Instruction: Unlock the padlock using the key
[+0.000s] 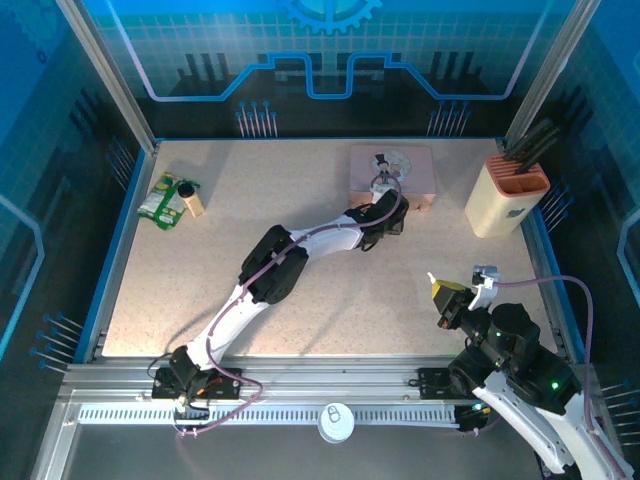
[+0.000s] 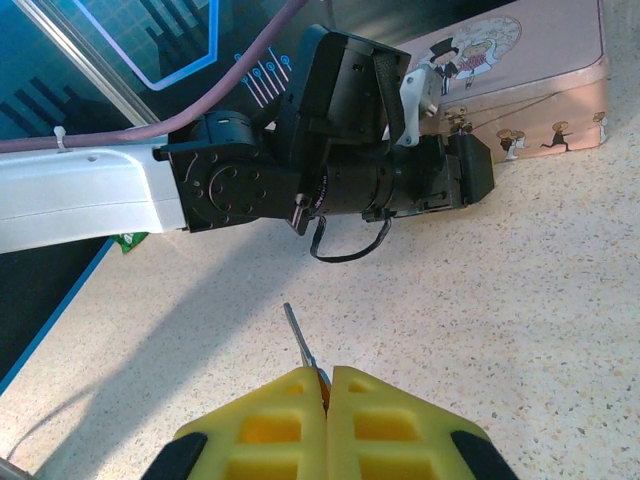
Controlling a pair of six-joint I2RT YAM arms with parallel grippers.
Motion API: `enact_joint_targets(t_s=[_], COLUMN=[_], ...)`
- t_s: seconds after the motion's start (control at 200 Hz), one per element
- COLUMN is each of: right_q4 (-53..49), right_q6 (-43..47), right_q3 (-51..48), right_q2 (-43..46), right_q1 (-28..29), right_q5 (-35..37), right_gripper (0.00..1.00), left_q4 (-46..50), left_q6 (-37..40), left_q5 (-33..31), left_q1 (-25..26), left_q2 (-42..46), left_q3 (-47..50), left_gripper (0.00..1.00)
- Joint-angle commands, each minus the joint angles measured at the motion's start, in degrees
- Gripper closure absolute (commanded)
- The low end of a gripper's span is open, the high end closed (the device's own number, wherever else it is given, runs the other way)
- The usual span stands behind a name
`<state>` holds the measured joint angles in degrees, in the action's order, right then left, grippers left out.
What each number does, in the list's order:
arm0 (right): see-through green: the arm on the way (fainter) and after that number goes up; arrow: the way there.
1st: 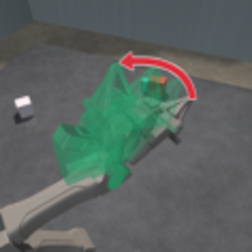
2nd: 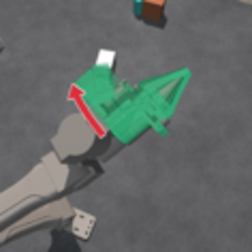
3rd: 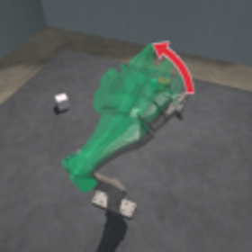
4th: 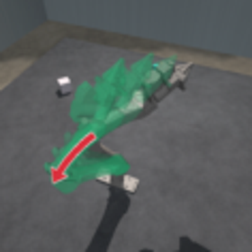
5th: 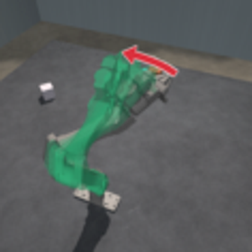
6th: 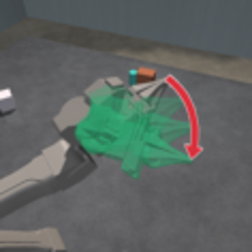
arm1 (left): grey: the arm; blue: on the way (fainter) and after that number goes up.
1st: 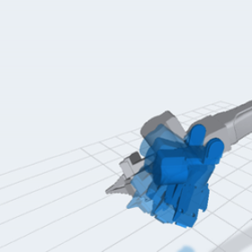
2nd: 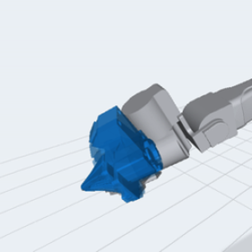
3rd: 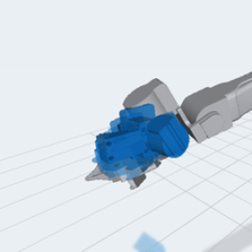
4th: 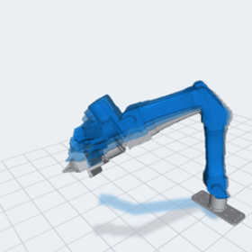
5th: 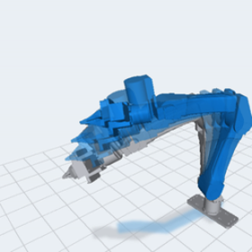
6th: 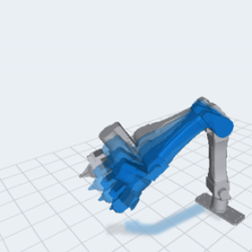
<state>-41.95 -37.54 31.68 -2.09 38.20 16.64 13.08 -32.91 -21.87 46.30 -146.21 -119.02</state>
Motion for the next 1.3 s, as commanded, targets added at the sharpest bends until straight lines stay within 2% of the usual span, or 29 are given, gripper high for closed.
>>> enact_joint_targets(t_s=[0.0,0.23,0.495,0.745,1.296], right_q4=[1.3,1.2,1.7,5.3,18.7], right_q6=[-0.6,-0.2,-1.2,-2.7,-5.5], right_q3=[-0.3,-0.2,-2.4,-4.7,-11.1], right_q2=[1.2,1.2,1.0,-2.2,-14.1], right_q1=[-0.3,-0.3,-0.3,-0.3,-0.2], right_q5=[-0.5,-0.4,-0.9,-3.2,-9.0], right_gripper=[1.0,1.0,1.0,1.0,1.0], left_q4=[3.6,4.1,-4.4,-10.8,-18.4], left_q6=[-1.0,-2.0,-2.3,-0.4,-4.4], left_q5=[-0.7,-1.7,-4.1,-5.8,-2.5], left_q1=[-0.1,-0.2,-0.4,-1.9,-7.5], left_q2=[-2.0,-1.8,4.8,12.7,32.8], left_q3=[-3.5,-3.0,8.9,20.6,51.4], left_gripper=[0.48,0.61,0.74,0.76,0.78])
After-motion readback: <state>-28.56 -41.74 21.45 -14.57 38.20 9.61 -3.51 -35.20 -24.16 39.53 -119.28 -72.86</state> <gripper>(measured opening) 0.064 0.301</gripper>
